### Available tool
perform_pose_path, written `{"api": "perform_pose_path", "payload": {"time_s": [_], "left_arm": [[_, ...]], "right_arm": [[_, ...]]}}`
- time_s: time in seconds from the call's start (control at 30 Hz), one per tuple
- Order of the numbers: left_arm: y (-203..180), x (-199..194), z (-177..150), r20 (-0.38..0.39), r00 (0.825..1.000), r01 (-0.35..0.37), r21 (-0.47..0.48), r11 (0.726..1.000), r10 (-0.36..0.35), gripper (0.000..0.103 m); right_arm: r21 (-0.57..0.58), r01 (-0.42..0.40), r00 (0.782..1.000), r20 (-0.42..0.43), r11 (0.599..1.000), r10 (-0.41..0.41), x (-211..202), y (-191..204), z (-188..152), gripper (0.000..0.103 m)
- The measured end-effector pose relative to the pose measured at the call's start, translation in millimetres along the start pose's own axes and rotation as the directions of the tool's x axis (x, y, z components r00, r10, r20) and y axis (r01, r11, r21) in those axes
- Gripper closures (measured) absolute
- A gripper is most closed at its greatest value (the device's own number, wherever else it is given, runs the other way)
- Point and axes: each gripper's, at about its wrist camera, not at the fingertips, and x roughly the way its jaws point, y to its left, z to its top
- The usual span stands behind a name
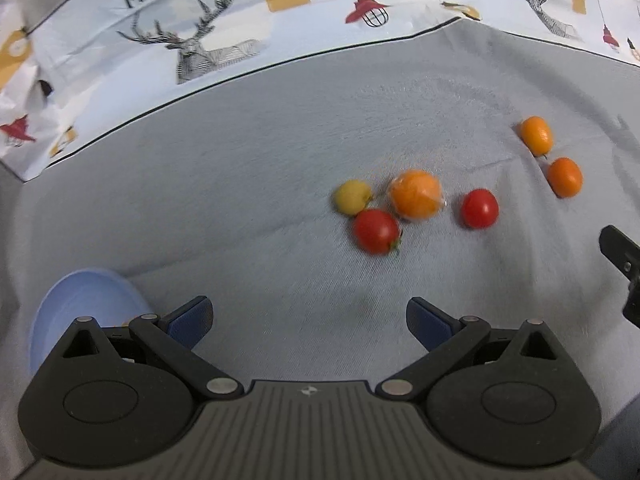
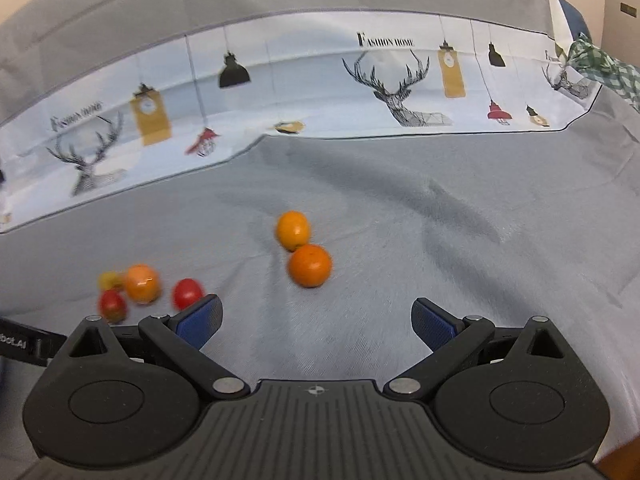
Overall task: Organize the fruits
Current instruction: 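Move both tools toward the remaining fruits, then grasp a mandarin with the right gripper while the left grasps a red tomato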
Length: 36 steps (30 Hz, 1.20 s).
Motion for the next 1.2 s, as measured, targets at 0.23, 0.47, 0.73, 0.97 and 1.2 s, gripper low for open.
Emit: {"api": "perform_pose_path", "payload": {"time_s": [0.23,0.47,0.73,0.97,1.2], "left_arm": [[-13,46,22,0.006,0.999,0.033,0.020,0.999,-0.033,0.000],[-3,74,34,0.005,0.992,0.128,-0.009,0.992,-0.128,0.000],[1,59,29,0.055,0.989,0.141,-0.003,0.990,-0.141,0.045],[-11,30,20,0.078,0.982,0.166,0.091,0.982,-0.173,0.069],[13,-45,-8,0.111,0.976,0.179,0.068,0.982,-0.185,0.069]], "right_arm": [[0.004,0.028,0.999,-0.017,1.000,-0.028,65,-9,4,0.003],[-0.052,0.037,0.999,0.015,0.998,-0.036,113,0,-7,0.001],[-0.042,0.014,0.999,0.039,0.999,-0.012,112,-4,-7,0.016],[-0.118,-0.024,0.995,0.093,0.993,0.035,95,9,-12,0.064],[-0.020,-0.002,0.993,0.114,1.000,0.004,45,-5,1,0.064]]}}
